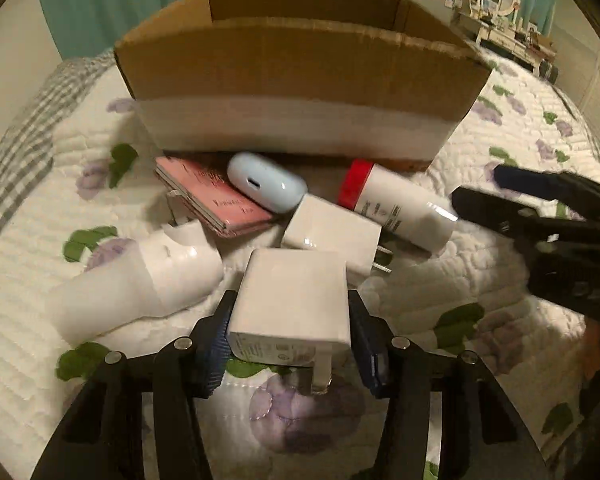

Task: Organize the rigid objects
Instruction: 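Grasp the white square charger with the left gripper while the right grasps the red-capped white bottle, then lower the charger and bottle into the box and open both grippers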

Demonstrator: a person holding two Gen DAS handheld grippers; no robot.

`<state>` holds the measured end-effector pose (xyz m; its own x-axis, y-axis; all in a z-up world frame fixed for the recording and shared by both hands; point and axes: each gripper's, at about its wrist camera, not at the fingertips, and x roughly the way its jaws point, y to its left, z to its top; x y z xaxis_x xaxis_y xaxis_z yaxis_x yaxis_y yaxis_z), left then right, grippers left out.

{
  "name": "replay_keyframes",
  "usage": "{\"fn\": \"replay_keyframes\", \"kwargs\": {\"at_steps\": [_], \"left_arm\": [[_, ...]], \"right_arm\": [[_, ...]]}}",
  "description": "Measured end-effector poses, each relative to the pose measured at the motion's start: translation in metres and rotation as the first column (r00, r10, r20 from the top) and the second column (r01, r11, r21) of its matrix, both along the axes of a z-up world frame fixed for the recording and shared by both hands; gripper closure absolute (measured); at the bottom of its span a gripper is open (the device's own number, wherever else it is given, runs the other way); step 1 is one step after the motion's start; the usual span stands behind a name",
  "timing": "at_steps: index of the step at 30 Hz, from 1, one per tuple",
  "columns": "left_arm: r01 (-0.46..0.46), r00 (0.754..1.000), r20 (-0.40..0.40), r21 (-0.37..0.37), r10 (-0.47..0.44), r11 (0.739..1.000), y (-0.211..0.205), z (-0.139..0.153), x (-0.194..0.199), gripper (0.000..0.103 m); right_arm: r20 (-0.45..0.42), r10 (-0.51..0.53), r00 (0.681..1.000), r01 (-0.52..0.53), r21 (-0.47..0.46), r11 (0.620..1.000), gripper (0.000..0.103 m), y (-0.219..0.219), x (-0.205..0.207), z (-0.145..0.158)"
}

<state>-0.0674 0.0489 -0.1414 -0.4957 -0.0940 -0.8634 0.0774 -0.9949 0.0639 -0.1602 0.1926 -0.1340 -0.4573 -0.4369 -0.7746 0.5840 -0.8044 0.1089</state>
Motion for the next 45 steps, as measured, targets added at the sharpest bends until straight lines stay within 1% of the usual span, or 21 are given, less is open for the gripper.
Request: {"fn": "replay_keyframes", "kwargs": {"at_steps": [5, 7, 8, 9, 11, 13, 15, 18, 20, 25, 26, 28, 29, 31, 35, 40, 45], "left_arm": [[-0.042, 0.996, -0.08, 0.018, 0.043, 0.999, -0.01, 0.029, 0.012, 0.051], [-0.058, 0.993, -0.099, 0.016, 0.059, 0.998, -0.014, 0.03, 0.006, 0.051], [-0.064, 0.992, -0.108, 0.017, 0.066, 0.998, -0.015, 0.031, 0.007, 0.051], [-0.068, 0.991, -0.116, 0.018, 0.07, 0.998, -0.016, 0.033, 0.009, 0.051], [-0.074, 0.989, -0.129, 0.018, 0.076, 0.997, -0.016, 0.035, 0.01, 0.051], [-0.082, 0.987, -0.135, 0.024, 0.084, 0.996, -0.025, 0.04, 0.0, 0.051], [-0.087, 0.987, -0.134, 0.028, 0.09, 0.996, -0.028, 0.042, -0.004, 0.051], [-0.092, 0.988, -0.126, 0.029, 0.095, 0.995, -0.029, 0.04, -0.004, 0.051], [-0.091, 0.988, -0.122, 0.029, 0.094, 0.995, -0.03, 0.038, -0.004, 0.051], [-0.075, 0.99, -0.115, 0.033, 0.078, 0.997, -0.025, 0.038, -0.002, 0.051], [-0.072, 0.991, -0.115, 0.031, 0.075, 0.997, -0.024, 0.038, -0.001, 0.051], [-0.069, 0.99, -0.117, 0.029, 0.072, 0.997, -0.023, 0.04, 0.0, 0.051], [-0.069, 0.99, -0.12, 0.029, 0.072, 0.997, -0.022, 0.041, 0.001, 0.051], [-0.067, 0.989, -0.129, 0.028, 0.07, 0.997, -0.022, 0.046, 0.003, 0.051], [-0.067, 0.987, -0.146, 0.034, 0.071, 0.997, -0.022, 0.054, 0.008, 0.051], [-0.053, 0.982, -0.181, 0.039, 0.06, 0.998, -0.019, 0.073, 0.017, 0.051], [-0.03, 0.97, -0.24, 0.035, 0.037, 0.999, -0.017, 0.102, 0.022, 0.051]], "right_arm": [[0.003, 0.057, 0.998, -0.057, -0.001, 0.998, 0.036, -0.009, -0.001, -0.003], [0.011, 0.08, 0.997, -0.08, 0.005, 0.997, 0.036, -0.016, -0.005, -0.006], [0.019, 0.088, 0.996, -0.088, 0.009, 0.996, 0.038, -0.02, -0.006, -0.008], [0.03, 0.099, 0.995, -0.099, 0.015, 0.995, 0.043, -0.024, -0.008, -0.011], [0.041, 0.119, 0.992, -0.12, 0.02, 0.993, 0.044, -0.03, -0.009, -0.015], [0.04, 0.135, 0.99, -0.136, 0.026, 0.99, 0.048, -0.034, -0.009, -0.017], [0.043, 0.153, 0.987, -0.154, 0.039, 0.987, 0.048, -0.04, -0.009, -0.019], [0.057, 0.17, 0.984, -0.174, 0.067, 0.983, 0.049, -0.048, -0.01, -0.028], [0.071, 0.168, 0.983, -0.172, 0.055, 0.984, 0.049, -0.049, -0.014, -0.03], [0.077, 0.167, 0.983, -0.173, 0.074, 0.982, 0.049, -0.053, -0.016, -0.035], [0.078, 0.165, 0.983, -0.171, 0.079, 0.982, 0.053, -0.054, -0.015, -0.035], [0.073, 0.168, 0.983, -0.176, 0.109, 0.978, 0.055, -0.055, -0.011, -0.038], [0.053, 0.17, 0.984, -0.176, 0.133, 0.975, 0.057, -0.057, -0.008, -0.037], [0.02, 0.179, 0.984, -0.18, 0.159, 0.971, 0.06, -0.059, 0.004, -0.034], [-0.011, 0.159, 0.987, -0.156, 0.148, 0.977, 0.064, -0.05, 0.02, -0.021], [-0.085, 0.11, 0.99, -0.098, 0.135, 0.986, 0.066, -0.039, 0.039, 0.011], [-0.144, 0.06, 0.988, -0.046, 0.101, 0.994, 0.066, -0.028, 0.057, 0.047]]}}
